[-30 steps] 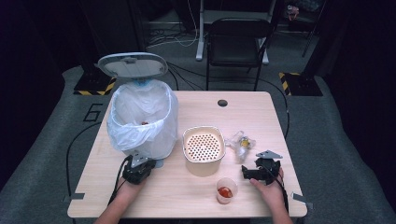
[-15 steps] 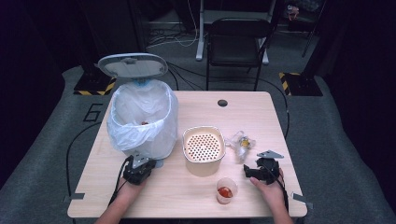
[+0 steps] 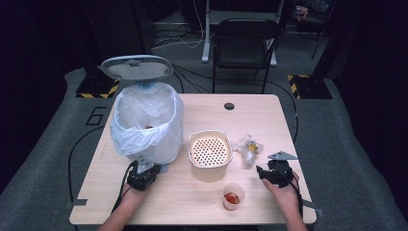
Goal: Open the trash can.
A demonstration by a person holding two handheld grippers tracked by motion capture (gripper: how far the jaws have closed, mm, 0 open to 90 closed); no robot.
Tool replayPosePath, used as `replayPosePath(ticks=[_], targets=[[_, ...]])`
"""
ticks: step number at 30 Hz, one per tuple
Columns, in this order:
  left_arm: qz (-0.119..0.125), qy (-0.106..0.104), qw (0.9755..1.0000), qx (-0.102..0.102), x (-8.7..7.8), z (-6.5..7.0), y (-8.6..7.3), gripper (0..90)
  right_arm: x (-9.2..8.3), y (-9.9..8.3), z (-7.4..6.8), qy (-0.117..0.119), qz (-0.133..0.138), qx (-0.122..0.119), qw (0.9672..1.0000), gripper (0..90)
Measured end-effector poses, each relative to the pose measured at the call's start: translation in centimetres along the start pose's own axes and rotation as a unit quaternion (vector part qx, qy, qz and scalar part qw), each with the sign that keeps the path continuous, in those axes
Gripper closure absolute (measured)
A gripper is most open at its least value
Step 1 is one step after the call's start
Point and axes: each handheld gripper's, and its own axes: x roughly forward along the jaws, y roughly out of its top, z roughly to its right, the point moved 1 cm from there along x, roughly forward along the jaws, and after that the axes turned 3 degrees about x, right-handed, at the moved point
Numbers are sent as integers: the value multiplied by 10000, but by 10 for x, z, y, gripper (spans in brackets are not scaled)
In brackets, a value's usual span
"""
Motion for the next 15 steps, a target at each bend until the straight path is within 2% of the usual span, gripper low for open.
replayPosePath(ticks=[2,3,7,9,15], targets=[[-50,-26,10000,17,-1,0,0,870,-2,4,-1,-27,52,-22,10000,439],[-65,-33,10000,23,-1,0,0,869,-4,6,-1,32,41,-11,10000,431],[4,35,10000,8,0,1,0,870,-4,16,2,106,92,66,9999,400],[-6,9,10000,-37,0,2,0,869,-1,21,2,153,120,142,9997,397],[-17,17,10000,-18,0,3,0,869,10,35,-4,277,180,128,9994,403]])
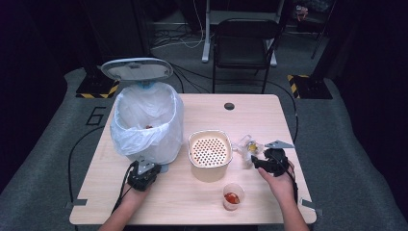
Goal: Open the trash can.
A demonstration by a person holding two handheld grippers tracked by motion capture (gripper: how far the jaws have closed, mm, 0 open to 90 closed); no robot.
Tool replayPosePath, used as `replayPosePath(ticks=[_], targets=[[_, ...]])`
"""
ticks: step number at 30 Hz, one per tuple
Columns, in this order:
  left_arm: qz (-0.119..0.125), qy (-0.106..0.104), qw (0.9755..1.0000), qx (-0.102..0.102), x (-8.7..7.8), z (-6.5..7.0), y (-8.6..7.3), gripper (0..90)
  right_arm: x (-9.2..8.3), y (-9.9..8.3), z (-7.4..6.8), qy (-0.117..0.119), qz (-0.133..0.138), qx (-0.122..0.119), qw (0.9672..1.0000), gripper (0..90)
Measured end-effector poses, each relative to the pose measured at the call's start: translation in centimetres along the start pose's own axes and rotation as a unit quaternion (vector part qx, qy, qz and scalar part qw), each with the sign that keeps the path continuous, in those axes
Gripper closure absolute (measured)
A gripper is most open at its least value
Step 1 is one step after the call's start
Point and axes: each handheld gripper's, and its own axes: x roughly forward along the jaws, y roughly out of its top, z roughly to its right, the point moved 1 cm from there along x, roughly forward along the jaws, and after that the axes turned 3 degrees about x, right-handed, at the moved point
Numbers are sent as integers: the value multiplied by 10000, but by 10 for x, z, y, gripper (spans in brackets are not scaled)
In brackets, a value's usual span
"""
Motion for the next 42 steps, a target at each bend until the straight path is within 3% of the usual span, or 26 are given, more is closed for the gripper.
replayPosePath(ticks=[6,11,23,31,36,42], targets=[[30,32,10000,11,0,1,0,870,16,9,-8,-52,-32,-108,9999,396],[27,25,10000,14,0,1,0,870,28,11,-13,-110,-115,-16,9999,397],[-17,-1,10000,20,0,0,0,870,47,1,-9,-182,-447,72,9988,523],[35,24,10000,11,0,1,0,869,44,1,-8,-152,-408,-17,9991,672],[32,32,10000,9,0,0,0,870,40,4,-9,-155,-402,9,9991,684],[-3,-1,10000,12,0,0,0,869,25,15,-13,-166,-315,-160,9992,688]])
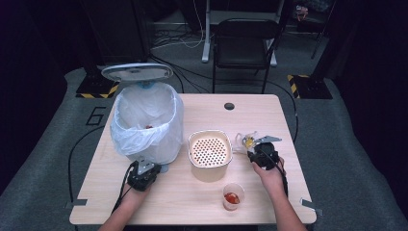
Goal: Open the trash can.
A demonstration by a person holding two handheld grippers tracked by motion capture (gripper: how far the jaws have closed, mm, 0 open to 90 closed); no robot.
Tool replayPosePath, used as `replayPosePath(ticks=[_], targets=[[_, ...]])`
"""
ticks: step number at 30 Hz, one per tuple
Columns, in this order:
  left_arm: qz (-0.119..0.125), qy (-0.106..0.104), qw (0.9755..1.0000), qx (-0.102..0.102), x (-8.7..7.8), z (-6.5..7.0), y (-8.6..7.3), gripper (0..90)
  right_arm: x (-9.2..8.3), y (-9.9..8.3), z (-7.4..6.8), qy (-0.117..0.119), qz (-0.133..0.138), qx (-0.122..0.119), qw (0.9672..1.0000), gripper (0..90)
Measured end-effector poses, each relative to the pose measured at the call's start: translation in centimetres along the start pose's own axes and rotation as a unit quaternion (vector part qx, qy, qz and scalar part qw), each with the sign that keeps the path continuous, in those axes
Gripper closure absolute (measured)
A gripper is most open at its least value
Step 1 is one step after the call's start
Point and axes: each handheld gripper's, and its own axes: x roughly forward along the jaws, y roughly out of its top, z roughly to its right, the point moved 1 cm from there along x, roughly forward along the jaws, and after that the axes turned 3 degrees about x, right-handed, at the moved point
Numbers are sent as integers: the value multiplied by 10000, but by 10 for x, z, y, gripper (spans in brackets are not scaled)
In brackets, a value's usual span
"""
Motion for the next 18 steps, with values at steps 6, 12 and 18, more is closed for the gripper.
replayPosePath(ticks=[6,12,18], targets=[[-17,-33,10000,-1,0,-1,0,869,-28,13,-4,63,236,-155,9996,693],[-10,-34,10000,-1,0,-1,0,869,-51,24,-3,175,381,-286,9987,694],[-30,-33,10000,9,-1,0,0,870,-74,35,-3,309,499,-424,9974,694]])
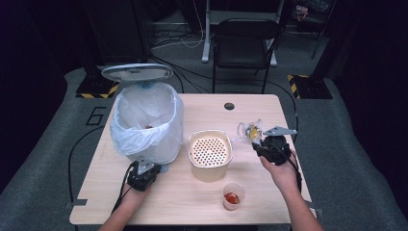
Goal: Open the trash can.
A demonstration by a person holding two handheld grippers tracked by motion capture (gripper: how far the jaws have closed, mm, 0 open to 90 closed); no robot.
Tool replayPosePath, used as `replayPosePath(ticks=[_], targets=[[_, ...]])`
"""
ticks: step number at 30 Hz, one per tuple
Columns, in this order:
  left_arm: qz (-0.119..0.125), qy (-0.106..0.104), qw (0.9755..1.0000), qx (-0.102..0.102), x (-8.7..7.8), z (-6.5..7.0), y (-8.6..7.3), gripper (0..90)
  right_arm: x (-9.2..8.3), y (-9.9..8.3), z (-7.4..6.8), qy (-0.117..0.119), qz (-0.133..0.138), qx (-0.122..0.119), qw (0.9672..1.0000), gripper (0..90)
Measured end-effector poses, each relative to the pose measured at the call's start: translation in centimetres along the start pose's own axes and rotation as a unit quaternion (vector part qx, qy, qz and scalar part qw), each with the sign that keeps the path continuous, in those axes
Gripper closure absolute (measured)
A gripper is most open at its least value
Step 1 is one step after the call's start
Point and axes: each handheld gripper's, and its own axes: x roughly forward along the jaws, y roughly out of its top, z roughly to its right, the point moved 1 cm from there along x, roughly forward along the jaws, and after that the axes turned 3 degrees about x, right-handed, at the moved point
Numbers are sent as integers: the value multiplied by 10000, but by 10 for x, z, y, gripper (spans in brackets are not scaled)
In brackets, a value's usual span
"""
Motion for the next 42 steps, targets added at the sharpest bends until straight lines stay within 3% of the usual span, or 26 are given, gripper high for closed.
replayPosePath(ticks=[13,22,28,34,42], targets=[[0,6,10000,8,0,0,0,869,-35,29,-9,412,208,-71,9989,694],[0,1,10000,2,0,0,0,869,-57,45,-32,618,353,-420,9966,693],[21,23,10000,5,0,0,0,869,-67,56,-53,902,560,-608,9925,695],[18,15,10000,4,0,0,0,869,-63,66,-71,1201,631,-774,9877,694],[-1,7,10000,11,0,0,0,870,-56,83,-93,1702,879,-750,9786,696]])
